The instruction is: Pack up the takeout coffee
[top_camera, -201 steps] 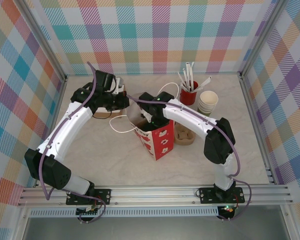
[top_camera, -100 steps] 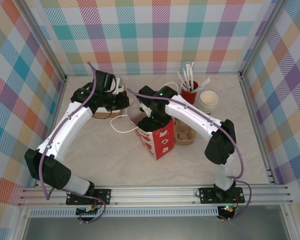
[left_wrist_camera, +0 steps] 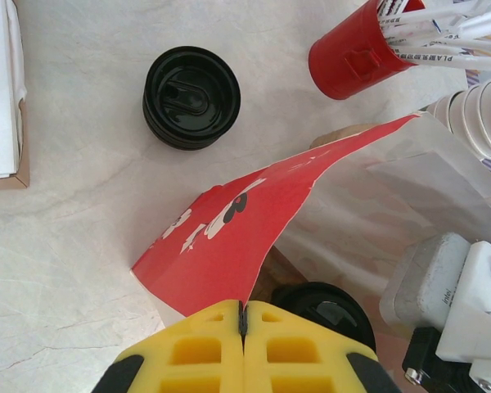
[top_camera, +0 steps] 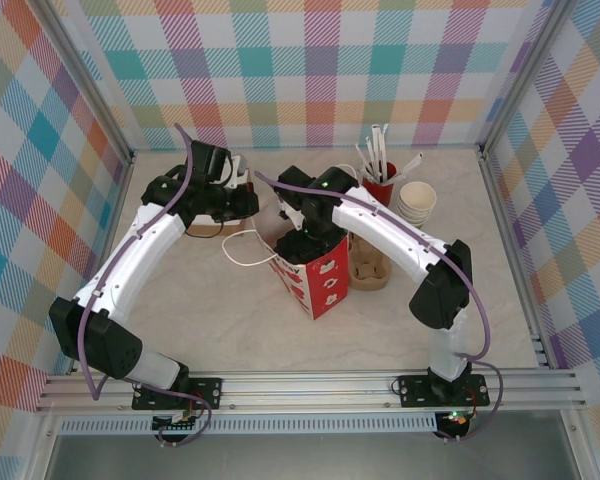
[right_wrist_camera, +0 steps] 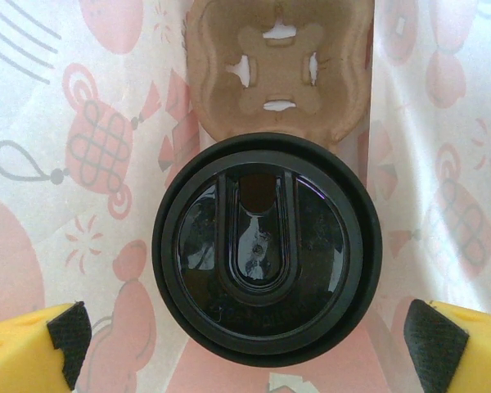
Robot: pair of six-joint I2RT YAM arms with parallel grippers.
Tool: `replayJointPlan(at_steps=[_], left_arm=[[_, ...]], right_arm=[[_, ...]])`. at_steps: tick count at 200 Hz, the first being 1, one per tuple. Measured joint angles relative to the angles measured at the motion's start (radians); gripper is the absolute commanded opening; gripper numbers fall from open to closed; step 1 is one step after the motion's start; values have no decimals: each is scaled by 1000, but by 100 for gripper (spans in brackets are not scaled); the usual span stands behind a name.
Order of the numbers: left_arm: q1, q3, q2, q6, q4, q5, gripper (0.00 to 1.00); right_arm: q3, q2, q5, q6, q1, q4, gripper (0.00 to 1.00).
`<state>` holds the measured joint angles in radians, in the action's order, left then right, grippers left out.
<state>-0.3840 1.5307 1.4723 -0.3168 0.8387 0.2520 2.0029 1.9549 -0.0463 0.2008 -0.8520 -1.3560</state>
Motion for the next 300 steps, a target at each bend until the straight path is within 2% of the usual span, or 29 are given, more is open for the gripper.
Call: replayJointPlan(at_steps=[119, 215, 300], left_arm=[[0, 0, 0, 0, 0, 0, 0], [0, 0, 0, 0, 0, 1, 0], [0, 0, -20, 22, 1, 0, 0]], right_arm=[[5, 0, -1, 0, 0, -8, 100], [86, -48, 5, 0, 0, -34, 100], [190, -102, 20, 5, 0, -59, 93]])
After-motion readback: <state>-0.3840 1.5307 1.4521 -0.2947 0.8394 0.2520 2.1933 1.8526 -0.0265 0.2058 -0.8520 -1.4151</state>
